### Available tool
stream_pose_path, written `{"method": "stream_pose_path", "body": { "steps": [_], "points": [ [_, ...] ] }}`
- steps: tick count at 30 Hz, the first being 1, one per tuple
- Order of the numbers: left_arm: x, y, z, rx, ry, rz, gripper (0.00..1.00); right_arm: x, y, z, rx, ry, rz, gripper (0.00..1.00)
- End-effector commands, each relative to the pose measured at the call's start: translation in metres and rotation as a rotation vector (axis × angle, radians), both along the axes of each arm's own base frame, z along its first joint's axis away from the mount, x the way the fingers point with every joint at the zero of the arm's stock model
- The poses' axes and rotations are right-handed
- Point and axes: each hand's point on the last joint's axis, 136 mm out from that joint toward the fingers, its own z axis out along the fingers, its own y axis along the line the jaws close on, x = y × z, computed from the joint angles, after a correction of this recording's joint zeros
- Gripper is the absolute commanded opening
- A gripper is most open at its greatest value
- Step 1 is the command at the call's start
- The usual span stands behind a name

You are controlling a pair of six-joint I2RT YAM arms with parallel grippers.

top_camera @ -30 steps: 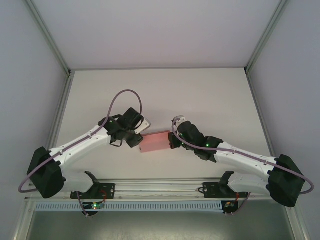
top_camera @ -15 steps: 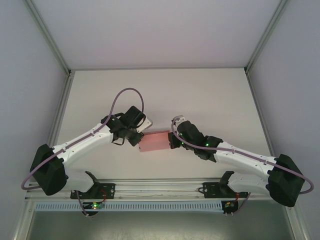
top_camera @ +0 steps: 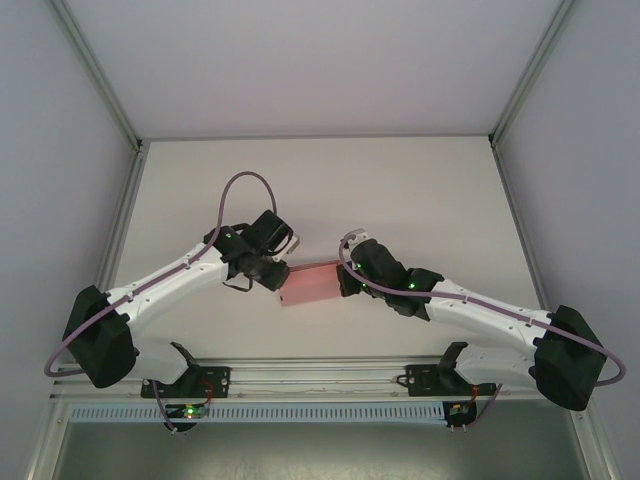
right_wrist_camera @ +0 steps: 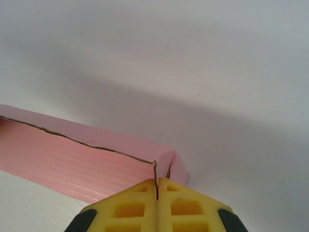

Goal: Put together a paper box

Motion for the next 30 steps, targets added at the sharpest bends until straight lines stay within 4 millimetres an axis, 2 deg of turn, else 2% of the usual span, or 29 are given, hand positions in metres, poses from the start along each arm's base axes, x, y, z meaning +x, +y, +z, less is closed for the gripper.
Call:
{"method": "stream_pose_path", "body": {
  "steps": [1,9,13,18,30],
  "points": [
    [-0.005,0.010,0.011,0.010,0.033,0.076,0.31,-0.015,-0.013,-0.025,-0.120,0.068,0.031,0.00],
    [-0.005,0.010,0.010,0.005,0.024,0.076,0.18,-0.016,-0.013,-0.023,-0.104,0.058,0.038,0.00],
    [-0.005,0.009,0.018,-0.013,0.021,0.084,0.17,-0.018,-0.011,-0.025,-0.113,0.065,0.056,0.00],
    [-0.010,0.002,0.022,-0.071,0.068,0.151,0.00,-0.018,-0.012,-0.027,-0.167,0.054,0.071,0.00],
    [-0.035,-0.013,0.016,-0.159,0.367,0.301,0.00,-0.022,-0.011,-0.042,-0.405,-0.010,0.122,0.00]
  ]
}}
